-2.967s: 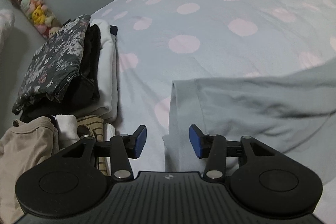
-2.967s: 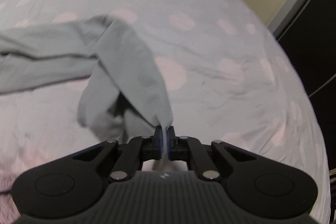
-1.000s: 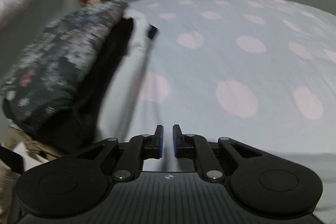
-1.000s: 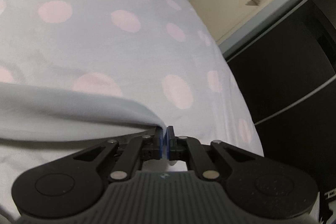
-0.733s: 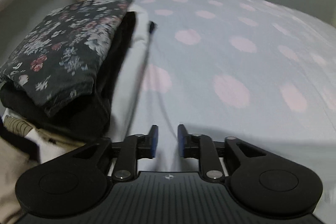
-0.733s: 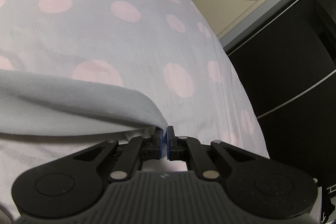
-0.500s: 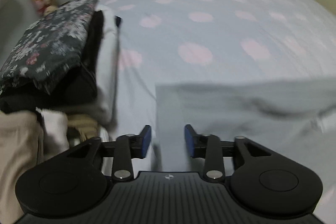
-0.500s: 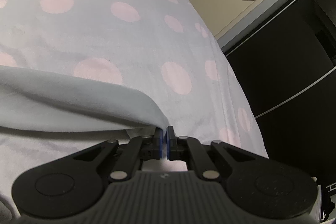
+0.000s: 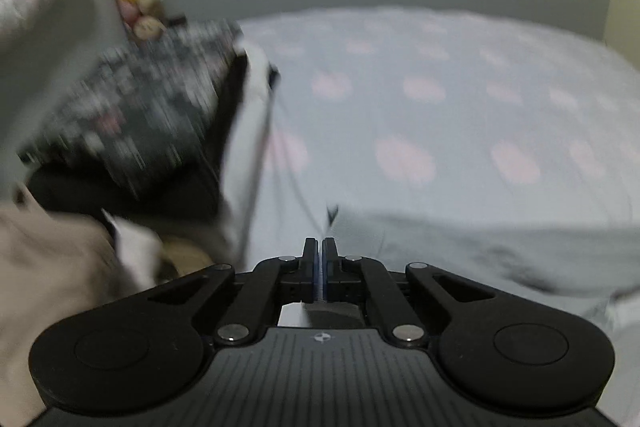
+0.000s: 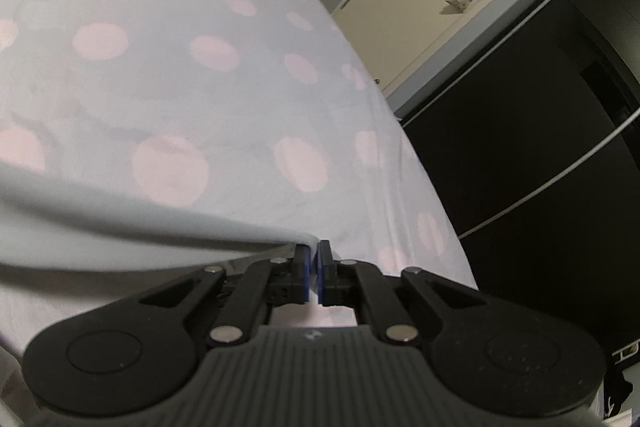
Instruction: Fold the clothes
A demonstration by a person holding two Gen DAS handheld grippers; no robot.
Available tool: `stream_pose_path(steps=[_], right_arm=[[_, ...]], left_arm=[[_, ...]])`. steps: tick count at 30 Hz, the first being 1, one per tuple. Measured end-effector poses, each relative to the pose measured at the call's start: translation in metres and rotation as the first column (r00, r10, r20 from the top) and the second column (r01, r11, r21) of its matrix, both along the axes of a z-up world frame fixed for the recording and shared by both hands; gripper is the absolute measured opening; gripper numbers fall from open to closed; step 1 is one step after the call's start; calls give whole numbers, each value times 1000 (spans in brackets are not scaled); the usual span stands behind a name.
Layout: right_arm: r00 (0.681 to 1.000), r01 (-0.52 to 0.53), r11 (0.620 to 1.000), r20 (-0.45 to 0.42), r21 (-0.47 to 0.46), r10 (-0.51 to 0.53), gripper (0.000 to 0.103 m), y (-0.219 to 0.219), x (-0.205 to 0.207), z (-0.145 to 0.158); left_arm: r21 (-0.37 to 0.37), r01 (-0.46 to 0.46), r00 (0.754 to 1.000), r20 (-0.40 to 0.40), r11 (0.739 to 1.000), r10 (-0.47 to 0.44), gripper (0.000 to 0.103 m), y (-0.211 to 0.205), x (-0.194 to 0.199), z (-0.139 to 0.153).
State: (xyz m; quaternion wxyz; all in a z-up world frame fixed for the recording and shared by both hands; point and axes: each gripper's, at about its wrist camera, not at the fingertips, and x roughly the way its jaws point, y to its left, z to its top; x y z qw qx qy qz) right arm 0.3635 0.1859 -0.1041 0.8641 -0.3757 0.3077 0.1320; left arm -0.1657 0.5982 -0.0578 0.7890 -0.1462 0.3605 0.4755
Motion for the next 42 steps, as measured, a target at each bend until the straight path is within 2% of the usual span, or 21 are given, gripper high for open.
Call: stream_pose_path(steps=[8,14,19,24,30,39,42], right_arm=[[1000,6,1000,10,-26,-5,3,-3,-3,8],[1000,15,1000,-6,-23,-15,3,-24,-6,21],[1000,-2,1000,-16,-18,2,3,-45,-18,32],[1000,-2,1000,-4,-5,2,3,-54,-22,37],[1000,-10,1000,5,-21,11,3,-32,-10,24],[999,-3,998,48,-68,6,3,53,53,-7],[998,11,996,65,-87,-6,3,80,72,-21]], left_arm=[[53,-82,995,53,995,79,2,15,4,49],[52,-129,992,26,990,127,2,11,-15,53],[77,-125,992,32,989,122,2,-10,-36,63],[103,-117,993,29,988,115,2,-15,-38,71],[123,-120,993,-4,985,121,2,3,-13,59],[163,-139,986,-75,977,152,0,58,49,17],[215,-174,972,-117,961,202,0,75,63,4]])
